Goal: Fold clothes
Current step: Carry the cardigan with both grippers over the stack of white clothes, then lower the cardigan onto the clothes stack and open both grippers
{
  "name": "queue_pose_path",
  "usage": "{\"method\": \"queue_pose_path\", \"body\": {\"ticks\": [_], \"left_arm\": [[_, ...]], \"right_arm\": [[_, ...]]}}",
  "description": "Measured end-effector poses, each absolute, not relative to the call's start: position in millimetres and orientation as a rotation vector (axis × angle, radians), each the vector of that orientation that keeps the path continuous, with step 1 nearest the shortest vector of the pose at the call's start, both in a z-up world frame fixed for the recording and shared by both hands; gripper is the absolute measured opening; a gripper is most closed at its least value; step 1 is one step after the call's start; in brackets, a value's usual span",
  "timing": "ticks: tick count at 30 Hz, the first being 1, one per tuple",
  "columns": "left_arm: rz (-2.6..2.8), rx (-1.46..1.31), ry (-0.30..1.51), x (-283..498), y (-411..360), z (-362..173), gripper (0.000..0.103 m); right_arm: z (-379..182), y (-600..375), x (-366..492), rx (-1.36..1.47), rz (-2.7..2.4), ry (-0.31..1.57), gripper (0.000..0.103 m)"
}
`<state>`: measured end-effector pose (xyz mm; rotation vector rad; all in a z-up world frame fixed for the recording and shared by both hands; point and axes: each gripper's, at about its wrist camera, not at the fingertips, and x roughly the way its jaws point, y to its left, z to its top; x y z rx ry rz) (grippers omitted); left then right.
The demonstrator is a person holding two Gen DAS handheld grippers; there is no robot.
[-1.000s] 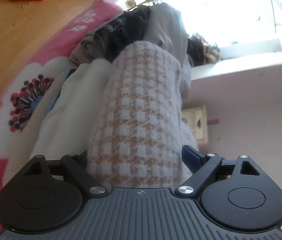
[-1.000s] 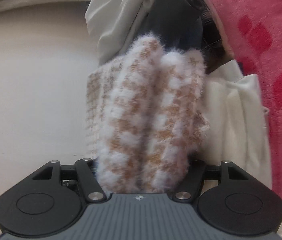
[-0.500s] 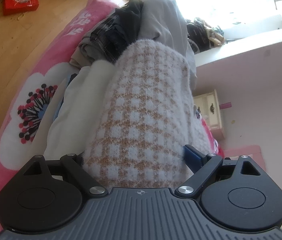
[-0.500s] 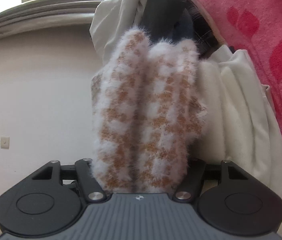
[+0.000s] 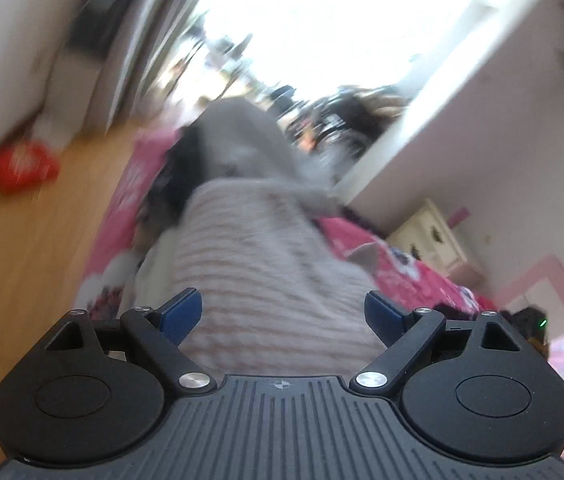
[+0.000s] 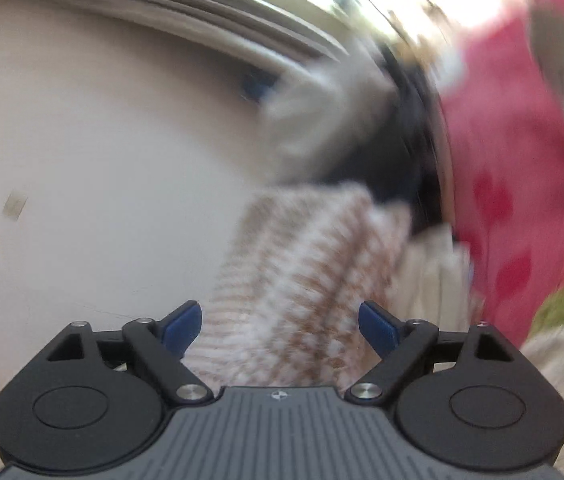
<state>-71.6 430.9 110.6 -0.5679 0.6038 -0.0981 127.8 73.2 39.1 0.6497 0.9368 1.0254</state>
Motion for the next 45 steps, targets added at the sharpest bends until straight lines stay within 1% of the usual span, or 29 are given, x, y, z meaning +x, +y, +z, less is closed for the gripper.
{"method": "queue_pose_path", "body": {"ticks": [2, 4, 5, 6, 8, 9, 10, 11, 12, 15, 20, 22, 26, 29, 30, 32, 35, 36, 37, 39, 42, 43, 45], "left_arm": [[-0.133, -0.484, 0.562, -88, 411, 116, 0.089], [-0.138, -0.380, 0.585, -97, 392, 109, 0.088], [-0.123, -0.335, 0.598, -99, 385, 102, 0.087], [-0.107, -0.289, 0.612, -101, 378, 95, 0.085], [-0.080, -0.195, 0.615, -106, 368, 84, 0.085], [-0.067, -0.148, 0.607, -108, 364, 80, 0.085], [-0.057, -0.112, 0.606, -108, 361, 77, 0.085], [-0.056, -0.086, 0.610, -109, 358, 75, 0.085], [-0.070, -0.073, 0.618, -108, 356, 73, 0.084], [-0.089, 0.000, 0.630, -108, 348, 66, 0.085], [-0.099, 0.081, 0.623, -110, 343, 62, 0.085], [-0.096, 0.106, 0.621, -112, 340, 58, 0.090], [-0.077, 0.146, 0.623, -114, 331, 63, 0.092], [-0.064, 0.170, 0.612, -124, 327, 74, 0.091], [-0.062, 0.182, 0.606, -130, 326, 78, 0.091], [-0.061, 0.207, 0.591, -142, 325, 86, 0.091], [-0.060, 0.207, 0.567, -158, 324, 96, 0.091], [-0.064, 0.179, 0.559, -162, 326, 99, 0.091], [-0.069, 0.149, 0.552, -166, 328, 102, 0.091], [-0.090, 0.081, 0.532, -168, 330, 104, 0.091], [-0.113, -0.018, 0.478, -159, 327, 102, 0.091], [-0.116, -0.059, 0.460, -153, 326, 100, 0.091], [-0.130, -0.133, 0.433, -139, 322, 94, 0.089]], "right_arm": [[61, 67, 99, 0.542, 1.053, 0.783, 0.080], [77, 74, 62, 0.373, 1.103, 0.641, 0.075], [83, 80, 42, 0.278, 1.131, 0.575, 0.072], [85, 88, 22, 0.176, 1.168, 0.515, 0.066], [88, 103, -16, -0.016, 1.241, 0.398, 0.064], [83, 109, -30, -0.089, 1.286, 0.370, 0.063], [74, 119, -40, -0.171, 1.309, 0.384, 0.056], [59, 131, -46, -0.269, 1.290, 0.424, 0.054], [45, 140, -51, -0.345, 1.251, 0.450, 0.054], [21, 150, -60, -0.421, 1.180, 0.465, 0.055], [21, 162, -58, -0.379, 1.121, 0.520, 0.055], [18, 167, -61, -0.376, 1.096, 0.529, 0.055], [5, 177, -73, -0.444, 1.057, 0.476, 0.056], [21, 159, -78, -0.428, 1.077, 0.447, 0.053], [28, 151, -76, -0.407, 1.081, 0.444, 0.051], [47, 133, -70, -0.357, 1.080, 0.417, 0.051], [76, 113, -48, -0.296, 1.047, 0.370, 0.051], [86, 108, -38, -0.263, 1.038, 0.368, 0.050], [95, 103, -26, -0.219, 1.034, 0.372, 0.046], [107, 97, -4, -0.127, 1.033, 0.395, 0.040], [110, 100, 21, -0.010, 1.041, 0.461, 0.036], [104, 102, 26, 0.017, 1.052, 0.499, 0.034], [76, 116, 36, 0.011, 1.030, 0.622, 0.033]]}}
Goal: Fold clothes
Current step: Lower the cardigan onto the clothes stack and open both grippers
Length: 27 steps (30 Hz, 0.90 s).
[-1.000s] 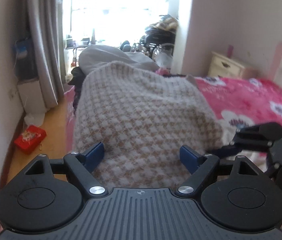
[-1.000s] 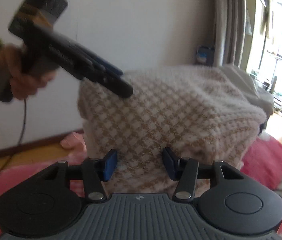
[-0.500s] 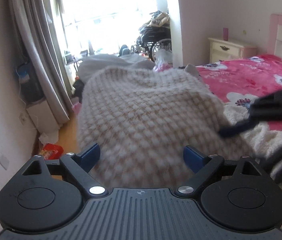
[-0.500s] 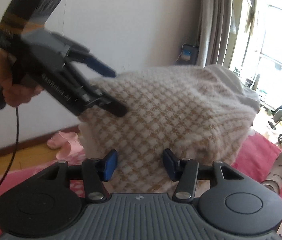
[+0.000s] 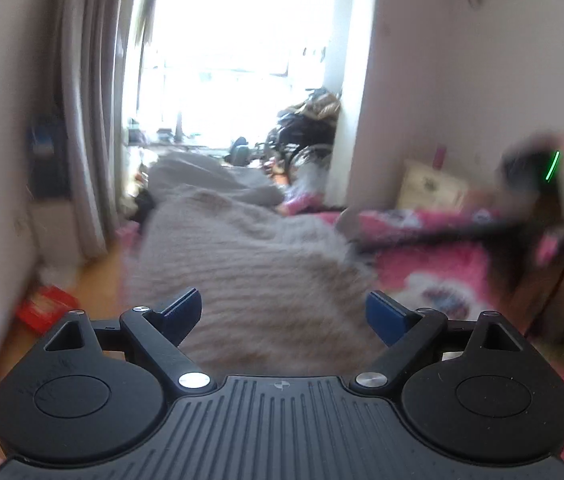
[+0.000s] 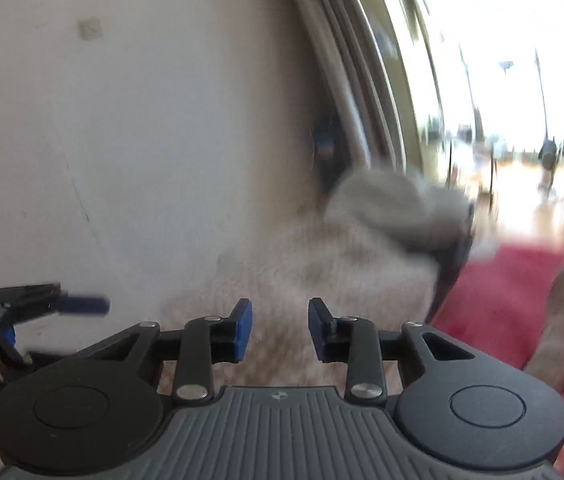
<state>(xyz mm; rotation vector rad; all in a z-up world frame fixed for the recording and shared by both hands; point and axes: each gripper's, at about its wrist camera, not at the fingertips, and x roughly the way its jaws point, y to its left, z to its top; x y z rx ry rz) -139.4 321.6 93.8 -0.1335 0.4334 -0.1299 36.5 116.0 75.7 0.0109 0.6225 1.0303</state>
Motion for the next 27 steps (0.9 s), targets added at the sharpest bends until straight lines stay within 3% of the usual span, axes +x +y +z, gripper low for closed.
{"method": "queue_pose_path", "body": {"ticks": [4, 9, 13, 15, 18, 21, 24, 27], "left_arm": [[-0.071, -0.194, 0.420, -97, 314, 82, 0.088], [0.023, -0.157, 0.465, -68, 317, 61, 0.086], [0.019, -0.134, 0.454, -79, 320, 54, 0.087], [0.003, -0.119, 0.452, -83, 319, 54, 0.087], [-0.024, -0.106, 0.457, -82, 318, 52, 0.086], [-0.022, -0.082, 0.461, -80, 316, 55, 0.090], [-0.028, -0.075, 0.457, -81, 318, 51, 0.090], [-0.042, -0.087, 0.451, -84, 320, 50, 0.090]], "right_arm": [[26, 120, 39, 0.014, 0.995, 0.720, 0.033], [55, 95, 57, 0.087, 0.999, 0.722, 0.032], [79, 89, 76, 0.119, 1.005, 0.618, 0.032], [69, 100, 91, 0.115, 1.023, 0.638, 0.032], [30, 122, 109, 0.001, 0.981, 0.721, 0.018], [37, 119, 121, 0.050, 0.959, 0.743, 0.015], [60, 118, 124, 0.087, 0.951, 0.672, 0.018], [48, 128, 150, 0.092, 0.922, 0.684, 0.017]]}}
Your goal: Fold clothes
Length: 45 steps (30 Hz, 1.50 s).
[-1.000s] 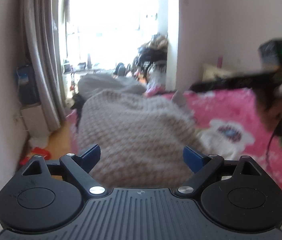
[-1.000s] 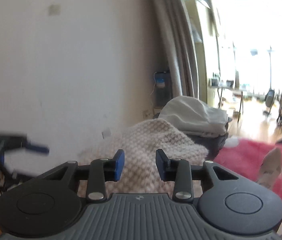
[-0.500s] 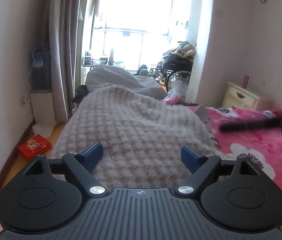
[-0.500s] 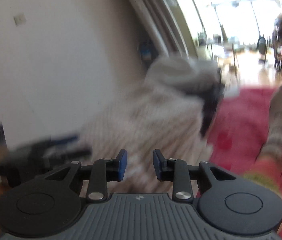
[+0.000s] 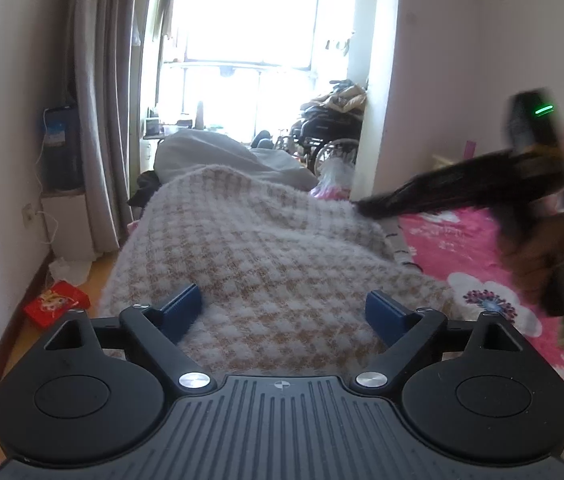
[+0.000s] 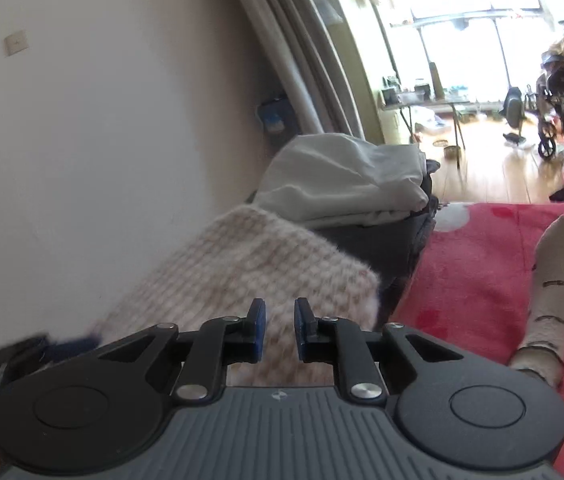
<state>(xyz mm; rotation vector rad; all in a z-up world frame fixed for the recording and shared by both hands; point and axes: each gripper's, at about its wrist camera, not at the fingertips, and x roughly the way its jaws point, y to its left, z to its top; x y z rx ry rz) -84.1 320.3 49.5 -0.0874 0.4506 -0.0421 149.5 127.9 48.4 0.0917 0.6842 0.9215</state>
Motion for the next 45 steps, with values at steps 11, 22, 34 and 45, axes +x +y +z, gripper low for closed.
{"method": "queue_pose_path", "body": {"ticks": [11, 22, 34, 45], "left_arm": [[-0.065, -0.126, 0.430, -90, 323, 48, 0.091], [-0.032, -0.188, 0.439, -87, 334, 43, 0.091], [-0.016, -0.153, 0.455, -89, 325, 53, 0.091], [0.231, -0.202, 0.617, -91, 315, 84, 0.091]], "right_arm": [[82, 165, 177, 0.027, 0.950, 0.620, 0.018], [-2, 321, 260, 0.106, 1.074, 0.989, 0.013], [-18, 283, 256, 0.266, 0.780, 1.002, 0.033], [70, 177, 128, -0.029, 1.073, 0.689, 0.033]]}}
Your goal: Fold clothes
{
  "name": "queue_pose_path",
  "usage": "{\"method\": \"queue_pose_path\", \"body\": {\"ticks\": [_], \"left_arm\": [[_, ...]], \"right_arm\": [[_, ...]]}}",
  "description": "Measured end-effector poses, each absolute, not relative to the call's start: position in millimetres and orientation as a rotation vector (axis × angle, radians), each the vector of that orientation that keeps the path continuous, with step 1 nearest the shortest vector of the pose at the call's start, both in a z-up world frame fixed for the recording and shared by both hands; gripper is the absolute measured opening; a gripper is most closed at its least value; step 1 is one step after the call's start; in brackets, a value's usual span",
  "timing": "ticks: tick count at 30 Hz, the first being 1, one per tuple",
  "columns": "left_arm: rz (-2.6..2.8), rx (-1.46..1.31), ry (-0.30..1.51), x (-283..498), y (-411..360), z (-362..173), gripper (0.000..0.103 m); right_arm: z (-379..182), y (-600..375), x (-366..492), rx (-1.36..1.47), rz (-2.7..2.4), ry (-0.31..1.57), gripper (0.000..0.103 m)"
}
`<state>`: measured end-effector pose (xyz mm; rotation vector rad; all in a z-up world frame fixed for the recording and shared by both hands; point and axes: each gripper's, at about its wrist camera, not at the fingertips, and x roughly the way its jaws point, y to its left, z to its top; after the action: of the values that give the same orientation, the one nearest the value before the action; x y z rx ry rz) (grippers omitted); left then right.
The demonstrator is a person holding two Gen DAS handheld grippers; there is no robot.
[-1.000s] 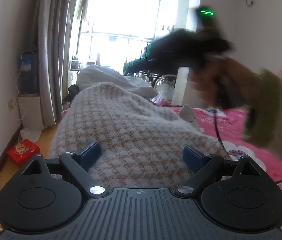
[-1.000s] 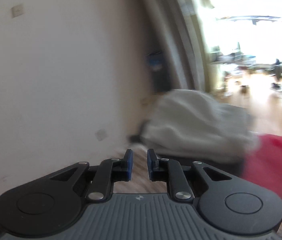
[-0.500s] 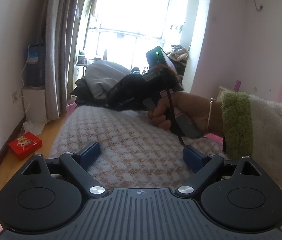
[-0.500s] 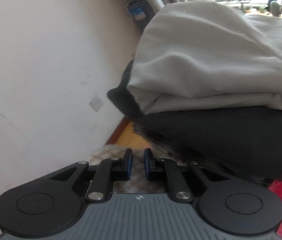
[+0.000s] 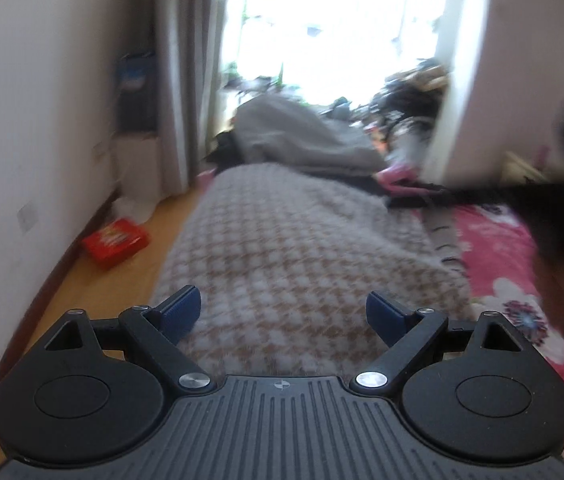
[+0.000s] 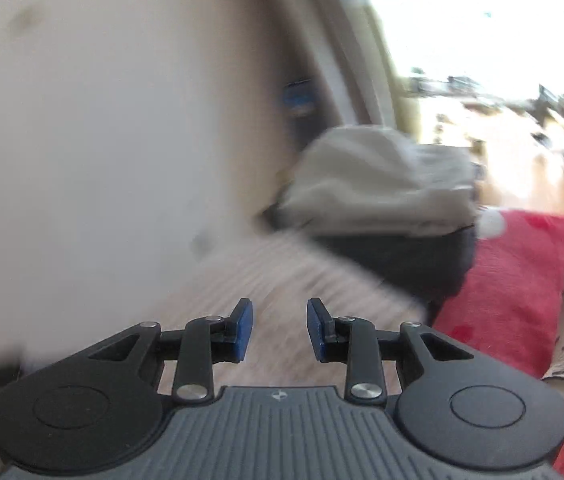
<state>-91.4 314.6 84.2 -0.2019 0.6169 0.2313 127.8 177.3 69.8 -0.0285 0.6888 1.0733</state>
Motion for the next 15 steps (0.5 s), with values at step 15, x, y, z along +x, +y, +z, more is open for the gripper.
{"method": "queue_pose_path", "body": {"ticks": [15], "left_arm": [[0.359, -0.053, 0.727, -71, 292, 80, 0.097]], "right_arm": [[68, 141, 29, -0.150, 1.073, 0.618, 0.027]]}}
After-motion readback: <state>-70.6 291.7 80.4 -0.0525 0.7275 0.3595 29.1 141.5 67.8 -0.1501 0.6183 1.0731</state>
